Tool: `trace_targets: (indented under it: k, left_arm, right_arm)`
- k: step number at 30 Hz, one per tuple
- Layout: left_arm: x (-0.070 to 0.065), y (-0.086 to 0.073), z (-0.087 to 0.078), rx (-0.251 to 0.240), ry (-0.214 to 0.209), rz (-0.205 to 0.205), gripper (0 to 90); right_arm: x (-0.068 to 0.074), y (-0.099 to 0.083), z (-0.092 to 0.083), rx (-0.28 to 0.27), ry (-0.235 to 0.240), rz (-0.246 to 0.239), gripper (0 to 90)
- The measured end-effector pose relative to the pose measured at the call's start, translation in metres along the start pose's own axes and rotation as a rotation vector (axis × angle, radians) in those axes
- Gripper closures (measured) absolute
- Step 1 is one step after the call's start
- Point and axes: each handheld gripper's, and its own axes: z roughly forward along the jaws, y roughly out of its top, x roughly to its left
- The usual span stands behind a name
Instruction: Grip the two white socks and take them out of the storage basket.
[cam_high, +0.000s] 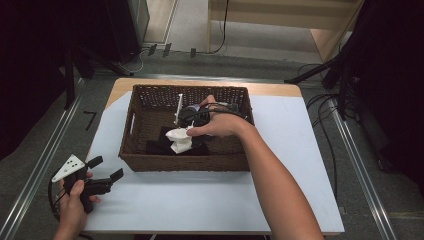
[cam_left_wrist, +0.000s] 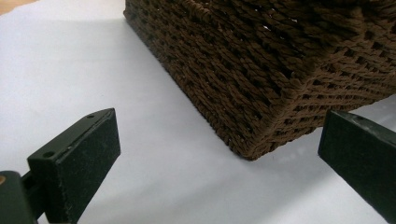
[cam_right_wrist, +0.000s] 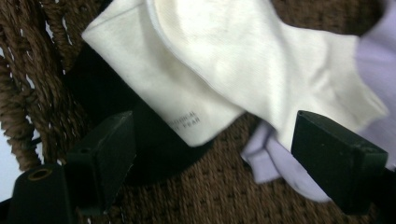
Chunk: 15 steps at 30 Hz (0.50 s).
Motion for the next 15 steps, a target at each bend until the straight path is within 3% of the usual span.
trace_targets:
  k: [6, 8, 10, 15]
  left_arm:
    - [0.0, 0.0, 0.0, -0.002, -0.001, -0.004, 0.0]
    - [0.0, 0.0, 0.0, -0.003, -0.001, -0.005, 0.1]
    - [0.0, 0.0, 0.0, -0.002, -0.001, -0.003, 0.1]
    - [0.0, 0.0, 0.0, 0.0, -0.001, -0.002, 0.1]
  right_arm:
    - [0.0, 0.008, 0.018, 0.007, 0.032, -0.02, 13.6]
    - [0.002, 0.01, 0.025, 0.012, 0.023, -0.02, 11.8]
    - [0.0, 0.011, 0.03, 0.027, 0.01, -0.005, 11.2]
    - [-0.005, 0.009, 0.04, 0.019, 0.036, 0.013, 13.7]
